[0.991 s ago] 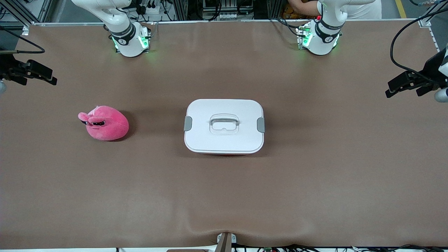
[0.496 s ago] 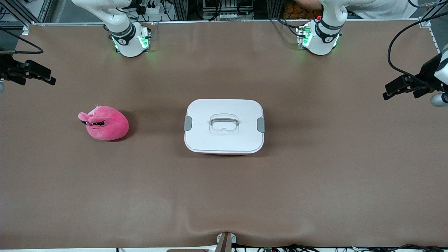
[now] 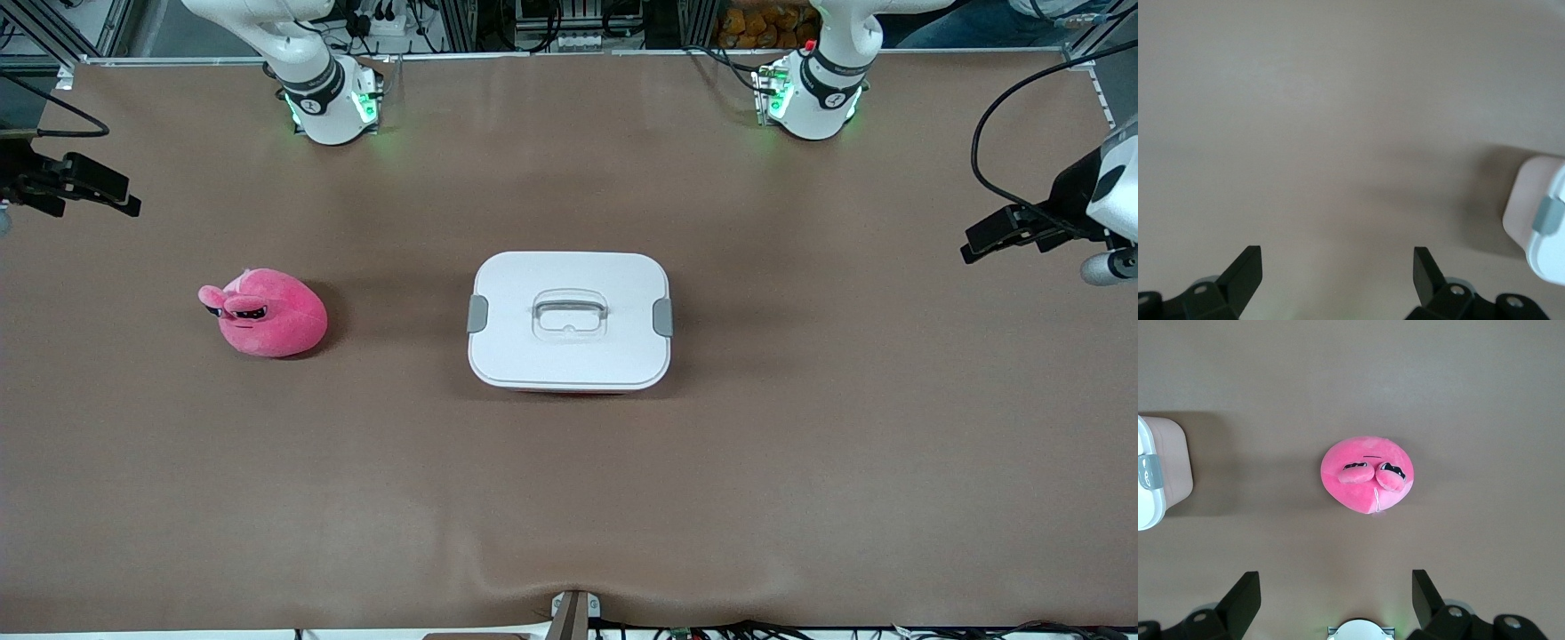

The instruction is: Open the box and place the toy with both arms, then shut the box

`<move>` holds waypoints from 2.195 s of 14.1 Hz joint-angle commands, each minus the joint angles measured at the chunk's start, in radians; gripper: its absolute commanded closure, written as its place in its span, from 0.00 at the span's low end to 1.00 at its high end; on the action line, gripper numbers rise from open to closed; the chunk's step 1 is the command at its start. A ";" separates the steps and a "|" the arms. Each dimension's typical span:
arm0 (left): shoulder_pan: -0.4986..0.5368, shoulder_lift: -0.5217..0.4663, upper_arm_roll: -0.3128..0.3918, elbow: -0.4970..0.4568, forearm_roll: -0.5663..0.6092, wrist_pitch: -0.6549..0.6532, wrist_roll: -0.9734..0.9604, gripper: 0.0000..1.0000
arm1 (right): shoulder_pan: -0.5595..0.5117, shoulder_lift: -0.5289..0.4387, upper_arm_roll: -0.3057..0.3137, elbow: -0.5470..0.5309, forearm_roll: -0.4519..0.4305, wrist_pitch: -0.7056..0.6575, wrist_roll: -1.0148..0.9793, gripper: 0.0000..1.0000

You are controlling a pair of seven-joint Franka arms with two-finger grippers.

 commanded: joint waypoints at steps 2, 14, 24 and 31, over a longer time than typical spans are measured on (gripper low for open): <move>-0.028 0.031 -0.025 0.023 0.041 -0.009 -0.163 0.00 | -0.014 -0.005 0.007 -0.007 -0.004 0.000 -0.015 0.00; -0.107 0.103 -0.025 0.080 -0.001 -0.009 -0.595 0.00 | -0.014 -0.005 0.007 -0.007 -0.004 -0.003 -0.026 0.00; -0.160 0.178 -0.025 0.167 -0.059 -0.006 -0.944 0.00 | -0.014 -0.005 0.007 -0.009 -0.004 -0.003 -0.031 0.00; -0.198 0.212 -0.028 0.204 -0.114 0.000 -1.177 0.00 | -0.014 0.001 0.007 -0.015 0.000 0.000 -0.031 0.00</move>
